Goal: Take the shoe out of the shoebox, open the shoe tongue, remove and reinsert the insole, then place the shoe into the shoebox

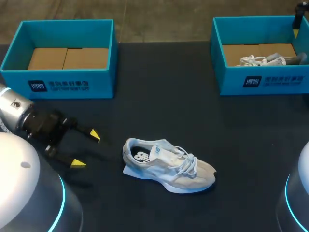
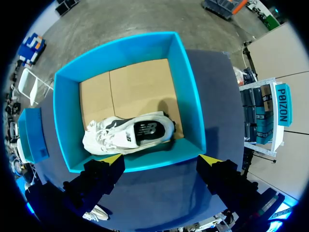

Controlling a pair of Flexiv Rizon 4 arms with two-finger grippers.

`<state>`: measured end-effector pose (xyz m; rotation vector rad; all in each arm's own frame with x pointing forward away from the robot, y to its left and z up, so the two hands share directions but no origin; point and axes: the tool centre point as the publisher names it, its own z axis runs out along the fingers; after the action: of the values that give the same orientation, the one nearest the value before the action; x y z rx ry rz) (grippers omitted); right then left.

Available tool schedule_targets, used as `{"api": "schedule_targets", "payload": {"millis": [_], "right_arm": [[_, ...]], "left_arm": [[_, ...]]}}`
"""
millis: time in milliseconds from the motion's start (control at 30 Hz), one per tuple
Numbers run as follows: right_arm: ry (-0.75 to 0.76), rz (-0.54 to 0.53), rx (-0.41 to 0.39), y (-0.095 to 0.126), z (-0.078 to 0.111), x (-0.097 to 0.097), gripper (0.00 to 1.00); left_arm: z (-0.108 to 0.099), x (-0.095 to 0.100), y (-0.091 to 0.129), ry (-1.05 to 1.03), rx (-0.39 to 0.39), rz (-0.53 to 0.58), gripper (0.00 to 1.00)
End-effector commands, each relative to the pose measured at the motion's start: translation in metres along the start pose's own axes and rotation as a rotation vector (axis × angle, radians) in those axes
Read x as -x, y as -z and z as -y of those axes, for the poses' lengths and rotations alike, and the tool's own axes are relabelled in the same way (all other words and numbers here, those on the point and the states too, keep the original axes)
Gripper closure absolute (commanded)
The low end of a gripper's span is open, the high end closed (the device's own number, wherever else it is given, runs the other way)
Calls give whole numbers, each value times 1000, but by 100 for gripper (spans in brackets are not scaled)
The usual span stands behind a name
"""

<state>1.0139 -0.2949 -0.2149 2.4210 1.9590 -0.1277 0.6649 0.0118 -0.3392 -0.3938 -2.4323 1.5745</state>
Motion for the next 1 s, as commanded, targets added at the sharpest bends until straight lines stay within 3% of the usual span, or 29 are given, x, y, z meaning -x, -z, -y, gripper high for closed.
{"api": "schedule_targets", "payload": {"millis": [33, 100, 400, 533, 733, 1000], "right_arm": [[-1, 1, 1, 0, 1, 0, 0], [-1, 1, 1, 0, 1, 0, 0], [-1, 1, 1, 0, 1, 0, 0], [-1, 1, 1, 0, 1, 0, 0], [-1, 1, 1, 0, 1, 0, 0], [-1, 1, 1, 0, 1, 0, 0]], "left_arm": [[-12, 14, 0, 7, -63, -62, 0], [-13, 12, 2, 17, -2, -95, 0], [-13, 12, 2, 17, -2, -95, 0], [-26, 10, 5, 33, -65, -19, 0], [-42, 18, 2, 80, -134, -4, 0], [-40, 27, -16, 61, -164, -42, 0]]}}
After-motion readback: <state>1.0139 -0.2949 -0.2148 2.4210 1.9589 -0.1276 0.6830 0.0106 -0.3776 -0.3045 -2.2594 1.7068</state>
